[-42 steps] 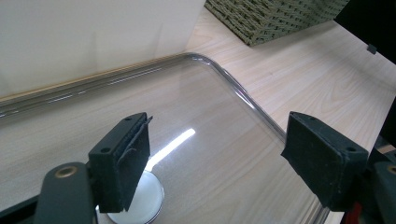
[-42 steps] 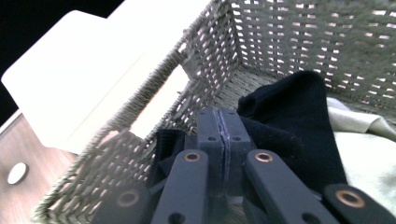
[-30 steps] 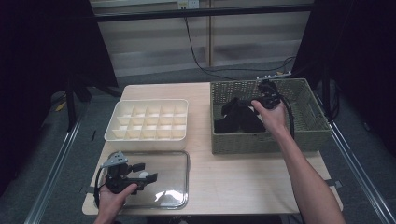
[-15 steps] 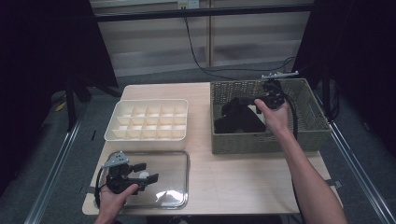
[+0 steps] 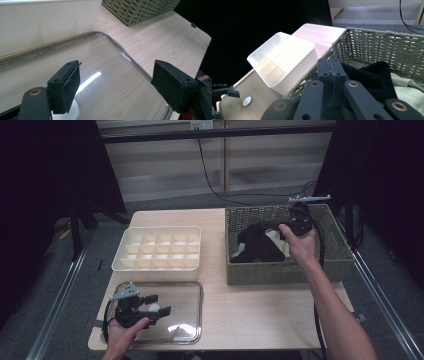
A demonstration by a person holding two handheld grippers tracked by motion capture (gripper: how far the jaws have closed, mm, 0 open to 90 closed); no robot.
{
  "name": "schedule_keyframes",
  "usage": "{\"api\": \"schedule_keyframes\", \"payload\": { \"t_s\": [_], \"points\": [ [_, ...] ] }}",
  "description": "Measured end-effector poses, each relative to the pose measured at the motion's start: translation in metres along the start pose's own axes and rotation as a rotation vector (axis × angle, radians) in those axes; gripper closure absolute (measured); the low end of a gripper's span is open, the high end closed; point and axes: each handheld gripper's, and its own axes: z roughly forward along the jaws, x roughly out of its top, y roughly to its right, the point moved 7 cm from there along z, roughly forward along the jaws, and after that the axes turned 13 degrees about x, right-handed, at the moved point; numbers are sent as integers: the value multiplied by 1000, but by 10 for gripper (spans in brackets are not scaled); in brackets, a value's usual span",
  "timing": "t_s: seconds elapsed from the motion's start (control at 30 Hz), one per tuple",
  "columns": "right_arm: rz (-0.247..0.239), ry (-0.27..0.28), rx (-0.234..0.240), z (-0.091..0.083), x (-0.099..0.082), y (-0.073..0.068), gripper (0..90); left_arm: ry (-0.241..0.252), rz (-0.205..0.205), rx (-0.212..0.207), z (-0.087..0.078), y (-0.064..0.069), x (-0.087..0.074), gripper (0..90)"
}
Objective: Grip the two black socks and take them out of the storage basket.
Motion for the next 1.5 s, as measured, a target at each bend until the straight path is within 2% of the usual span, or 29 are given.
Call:
{"api": "schedule_keyframes", "payload": {
  "t_s": [0.77, 1.5],
  "points": [
    [-20, 69, 13, -10, 19, -9, 891, 8, 7, -10, -1, 4, 2, 246],
    [-57, 126, 24, -31, 40, -26, 891, 8, 13, -20, 1, 7, 3, 261]
  ]
}}
